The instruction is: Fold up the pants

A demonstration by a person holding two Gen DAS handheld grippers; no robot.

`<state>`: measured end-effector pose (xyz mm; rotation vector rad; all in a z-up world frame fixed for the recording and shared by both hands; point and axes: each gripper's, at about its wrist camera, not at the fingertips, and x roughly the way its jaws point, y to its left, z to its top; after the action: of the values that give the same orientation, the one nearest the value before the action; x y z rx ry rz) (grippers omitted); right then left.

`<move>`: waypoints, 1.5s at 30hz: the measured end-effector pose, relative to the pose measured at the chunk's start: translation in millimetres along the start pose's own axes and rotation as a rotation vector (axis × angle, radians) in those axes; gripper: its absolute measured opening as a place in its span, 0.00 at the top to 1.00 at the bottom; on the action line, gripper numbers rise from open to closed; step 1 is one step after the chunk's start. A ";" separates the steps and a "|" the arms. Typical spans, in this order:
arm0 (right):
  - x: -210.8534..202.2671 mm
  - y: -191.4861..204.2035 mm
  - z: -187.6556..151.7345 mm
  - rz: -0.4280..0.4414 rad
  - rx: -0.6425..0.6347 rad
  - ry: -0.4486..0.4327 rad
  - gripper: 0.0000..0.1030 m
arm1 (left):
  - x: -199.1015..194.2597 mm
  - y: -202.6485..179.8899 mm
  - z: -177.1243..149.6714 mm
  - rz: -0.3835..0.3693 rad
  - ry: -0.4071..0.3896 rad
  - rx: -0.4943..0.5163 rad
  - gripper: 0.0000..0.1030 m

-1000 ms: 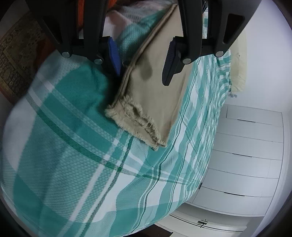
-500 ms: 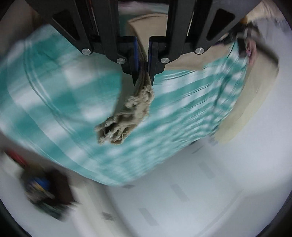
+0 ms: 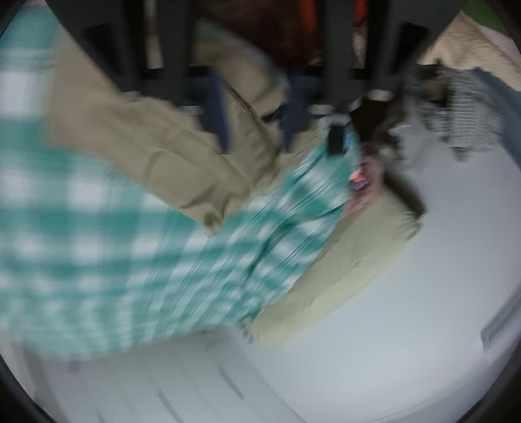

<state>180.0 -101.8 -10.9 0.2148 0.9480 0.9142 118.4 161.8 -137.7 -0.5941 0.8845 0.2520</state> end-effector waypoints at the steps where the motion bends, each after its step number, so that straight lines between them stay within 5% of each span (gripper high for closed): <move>1: 4.4 -5.5 -9.4 0.008 0.013 0.002 0.48 | -0.8 1.5 -0.1 0.003 -0.007 -0.004 0.14; 3: 3.4 -18.5 -23.7 -0.051 0.014 0.002 0.48 | 2.0 5.4 0.0 0.002 -0.009 -0.019 0.14; 8: -22.4 -72.2 -43.4 -0.384 -0.028 -0.013 0.48 | 15.9 -11.0 -1.5 -0.017 0.007 0.016 0.14; 13: -22.1 -113.7 -77.1 -0.447 -0.045 0.014 0.48 | 16.5 -51.6 -19.6 -0.023 0.007 0.157 0.14; 17: 27.3 -139.5 -112.9 -0.532 -0.041 0.159 0.52 | 17.8 -83.9 -30.1 -0.064 0.009 0.233 0.14; 22: 25.8 -146.2 -115.5 -0.542 -0.038 0.158 0.52 | 48.6 -135.2 -35.1 -0.068 0.047 0.397 0.14; 26: 21.2 -147.6 -119.0 -0.537 -0.033 0.140 0.52 | 94.3 -134.3 -52.0 0.000 0.185 0.437 0.14; 31: 28.5 -140.4 -114.6 -0.553 -0.017 0.148 0.51 | 94.0 -127.7 -57.9 -0.018 0.163 0.467 0.11; 37: 19.6 -135.8 -67.5 -0.509 0.185 0.134 0.50 | 94.4 -127.1 -58.5 -0.020 0.154 0.470 0.11; 42: 33.7 -130.6 -28.1 -0.532 0.102 0.105 0.43 | 93.9 -127.9 -62.1 -0.023 0.150 0.472 0.11; 45: 56.4 -162.7 -37.3 -0.568 0.140 0.165 0.43 | 92.9 -127.5 -63.4 -0.022 0.148 0.478 0.11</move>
<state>259.6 -168.3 -153.4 -0.0175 1.1478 0.3459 190.9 18.2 -192.9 -0.1784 1.0377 -0.0282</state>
